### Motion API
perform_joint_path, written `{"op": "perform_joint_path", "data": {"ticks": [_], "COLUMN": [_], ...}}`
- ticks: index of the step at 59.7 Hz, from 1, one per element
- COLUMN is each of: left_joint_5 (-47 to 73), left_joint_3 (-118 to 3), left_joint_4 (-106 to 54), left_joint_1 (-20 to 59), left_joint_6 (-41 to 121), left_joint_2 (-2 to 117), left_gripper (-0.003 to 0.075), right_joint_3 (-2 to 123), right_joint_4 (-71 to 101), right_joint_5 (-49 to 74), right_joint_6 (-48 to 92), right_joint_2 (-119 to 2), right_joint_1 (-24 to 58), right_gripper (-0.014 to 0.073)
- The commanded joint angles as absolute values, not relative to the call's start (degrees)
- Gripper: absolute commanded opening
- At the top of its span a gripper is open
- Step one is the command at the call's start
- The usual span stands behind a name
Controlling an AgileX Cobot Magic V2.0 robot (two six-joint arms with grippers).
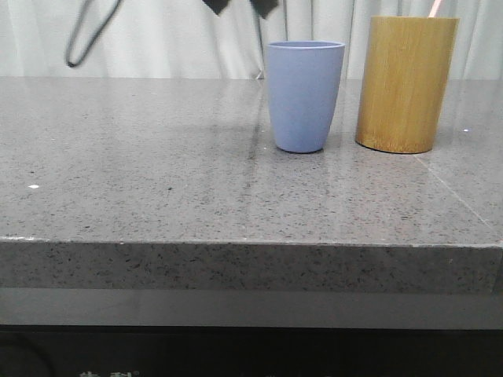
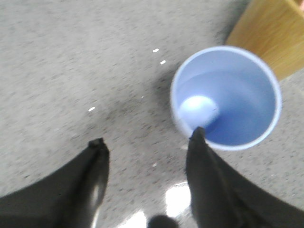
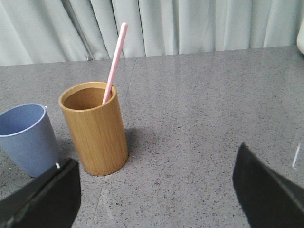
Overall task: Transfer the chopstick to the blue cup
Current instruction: 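Open the left gripper and lift it away from the cup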
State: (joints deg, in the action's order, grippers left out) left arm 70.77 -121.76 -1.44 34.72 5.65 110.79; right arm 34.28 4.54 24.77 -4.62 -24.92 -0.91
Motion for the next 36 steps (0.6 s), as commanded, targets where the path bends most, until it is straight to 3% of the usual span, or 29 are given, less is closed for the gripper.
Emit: {"op": "perform_joint_path", "data": {"ticks": [1,12,25,36], "left_joint_5": [72.7,72.7,72.7,71.1], "left_joint_3": [-122.7,-121.4,-114.1,-100.7], "left_joint_4": [-0.5,0.0,0.5,0.6], "left_joint_1": [33.6,31.9,25.8,13.9], "left_joint_6": [5.1,5.1,5.1,4.2], "left_joint_2": [105.9,102.3,94.2,85.0], "left_gripper": [0.0234,-0.0013,-0.0019,-0.0019], "right_joint_3": [36.3,36.3,36.3,36.3], "right_joint_4": [4.6,4.6,4.6,4.6], "right_joint_5": [19.9,20.0,20.2,20.3], "right_joint_6": [-4.4,-4.4,-4.4,-4.4], "right_joint_2": [-25.9,-25.9,-25.9,-25.9], "right_joint_1": [-0.8,-0.8,-0.8,-0.8], "right_gripper": [0.0654,0.0654,0.0654,0.0654]}}
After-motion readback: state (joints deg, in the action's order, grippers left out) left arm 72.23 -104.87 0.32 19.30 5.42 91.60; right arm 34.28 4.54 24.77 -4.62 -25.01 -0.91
